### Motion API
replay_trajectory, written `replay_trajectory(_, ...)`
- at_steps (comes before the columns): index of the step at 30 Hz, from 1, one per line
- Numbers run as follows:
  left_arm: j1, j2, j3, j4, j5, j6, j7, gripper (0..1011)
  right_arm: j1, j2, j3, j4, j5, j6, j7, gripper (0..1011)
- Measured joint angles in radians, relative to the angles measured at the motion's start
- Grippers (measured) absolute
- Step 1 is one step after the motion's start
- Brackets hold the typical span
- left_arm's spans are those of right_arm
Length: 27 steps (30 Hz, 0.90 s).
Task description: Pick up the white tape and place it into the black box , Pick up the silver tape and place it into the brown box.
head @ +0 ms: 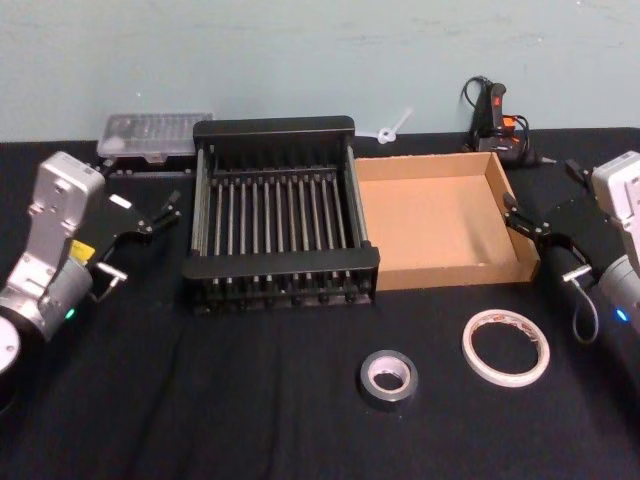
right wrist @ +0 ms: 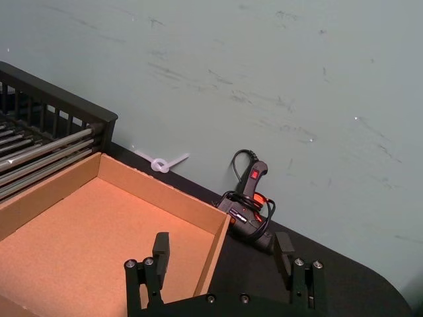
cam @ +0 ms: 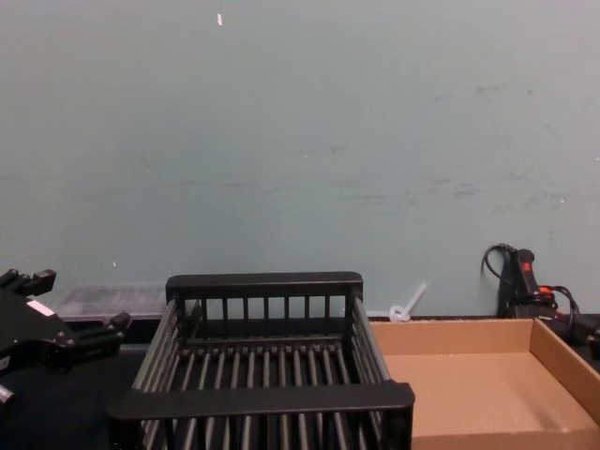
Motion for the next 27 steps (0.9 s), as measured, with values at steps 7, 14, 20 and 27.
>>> replay_trajectory(7, 0.000, 0.000, 0.000, 0.000, 0.000, 0.000, 0.000, 1001, 0.000, 0.000, 0.000, 0.000, 0.000, 0.000, 0.000, 1002)
replay_trajectory(14, 0.000, 0.000, 0.000, 0.000, 0.000, 0.000, 0.000, 1001, 0.000, 0.000, 0.000, 0.000, 0.000, 0.000, 0.000, 1002)
replay_trajectory(20, 0.000, 0.000, 0.000, 0.000, 0.000, 0.000, 0.000, 1001, 0.000, 0.000, 0.000, 0.000, 0.000, 0.000, 0.000, 1002)
replay_trajectory(27, 0.000, 0.000, 0.000, 0.000, 0.000, 0.000, 0.000, 1001, 0.000, 0.000, 0.000, 0.000, 0.000, 0.000, 0.000, 1002)
